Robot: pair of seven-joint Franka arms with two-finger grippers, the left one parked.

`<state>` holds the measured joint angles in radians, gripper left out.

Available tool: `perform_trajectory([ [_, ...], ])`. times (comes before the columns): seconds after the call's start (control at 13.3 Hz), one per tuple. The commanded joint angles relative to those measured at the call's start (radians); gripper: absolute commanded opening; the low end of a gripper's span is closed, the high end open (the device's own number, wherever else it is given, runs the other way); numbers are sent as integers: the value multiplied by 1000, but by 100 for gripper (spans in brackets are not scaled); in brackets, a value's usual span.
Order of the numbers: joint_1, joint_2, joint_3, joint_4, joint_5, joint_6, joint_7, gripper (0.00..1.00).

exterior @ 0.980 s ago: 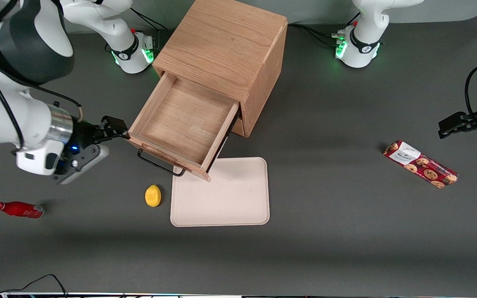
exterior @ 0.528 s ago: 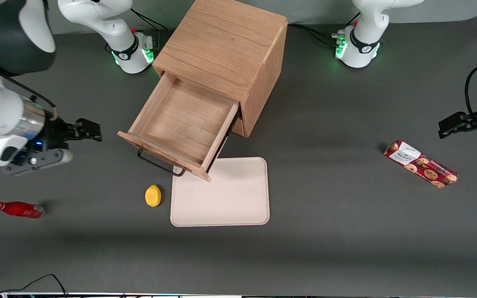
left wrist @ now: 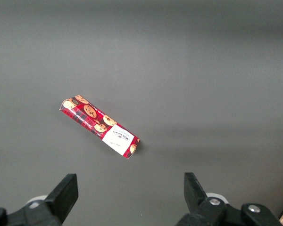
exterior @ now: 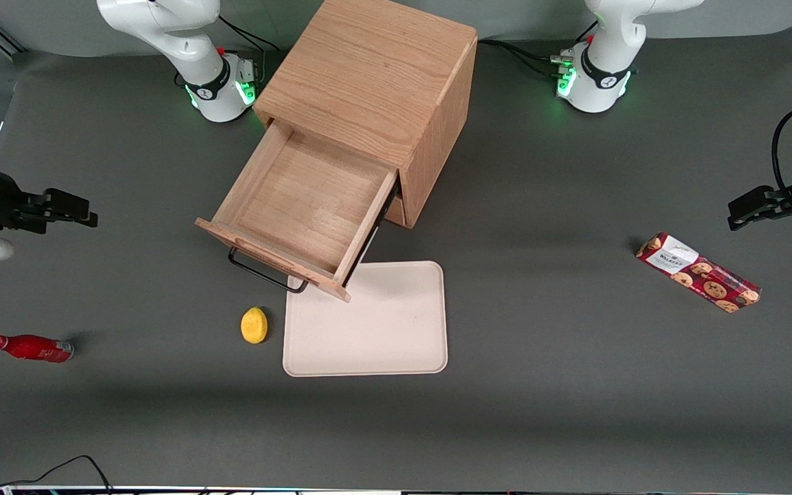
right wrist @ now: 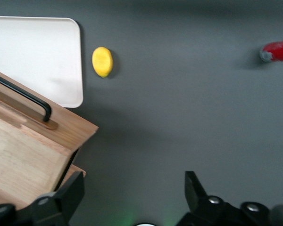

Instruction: Open upper drawer

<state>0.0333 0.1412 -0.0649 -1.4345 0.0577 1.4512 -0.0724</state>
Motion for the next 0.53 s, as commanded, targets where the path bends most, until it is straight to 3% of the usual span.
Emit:
perform_trajectory([
  [0.0, -55, -118, 28, -147, -44, 58, 3, 100],
  [0.23, -110, -141, 74, -172, -99, 80, 2, 100],
  [0.45, -118, -155, 70, -166, -101, 77, -6, 100],
])
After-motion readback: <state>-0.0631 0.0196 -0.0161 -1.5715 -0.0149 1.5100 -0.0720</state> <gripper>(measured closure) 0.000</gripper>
